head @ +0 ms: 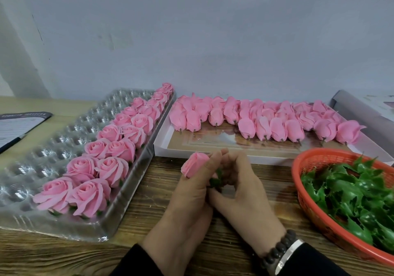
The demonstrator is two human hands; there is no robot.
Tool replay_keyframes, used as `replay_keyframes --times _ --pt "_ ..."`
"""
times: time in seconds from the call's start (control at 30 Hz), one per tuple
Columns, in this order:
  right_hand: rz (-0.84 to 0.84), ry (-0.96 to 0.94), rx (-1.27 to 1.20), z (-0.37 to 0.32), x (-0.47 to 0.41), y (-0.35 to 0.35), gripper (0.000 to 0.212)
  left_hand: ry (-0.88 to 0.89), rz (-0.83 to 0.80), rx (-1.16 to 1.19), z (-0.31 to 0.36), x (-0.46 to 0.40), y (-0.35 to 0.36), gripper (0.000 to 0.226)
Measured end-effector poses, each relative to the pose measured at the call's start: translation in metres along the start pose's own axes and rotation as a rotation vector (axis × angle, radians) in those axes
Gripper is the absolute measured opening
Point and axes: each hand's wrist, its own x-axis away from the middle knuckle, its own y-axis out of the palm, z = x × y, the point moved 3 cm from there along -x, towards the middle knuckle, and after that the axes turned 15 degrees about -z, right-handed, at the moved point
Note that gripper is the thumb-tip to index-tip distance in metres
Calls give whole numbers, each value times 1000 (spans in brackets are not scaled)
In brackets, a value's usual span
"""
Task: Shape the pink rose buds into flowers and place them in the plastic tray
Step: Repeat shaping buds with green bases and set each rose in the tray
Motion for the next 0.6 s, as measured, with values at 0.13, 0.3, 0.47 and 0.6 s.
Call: replay_keyframes --times 0.13,0.3,0.47,0.6 --pt "20 32 9 1 0 -1 31 -36 -26 63 1 0 1 36" --pt "-126 49 -271 1 -1 -6 14 -60 -121 122 5 -2 0 31" --pt "-136 62 -328 4 -1 -2 37 -58 -120 141 4 -2 1 25" --pt "-99 25 -240 0 -2 -3 29 -53 -86 101 4 -3 -2 33"
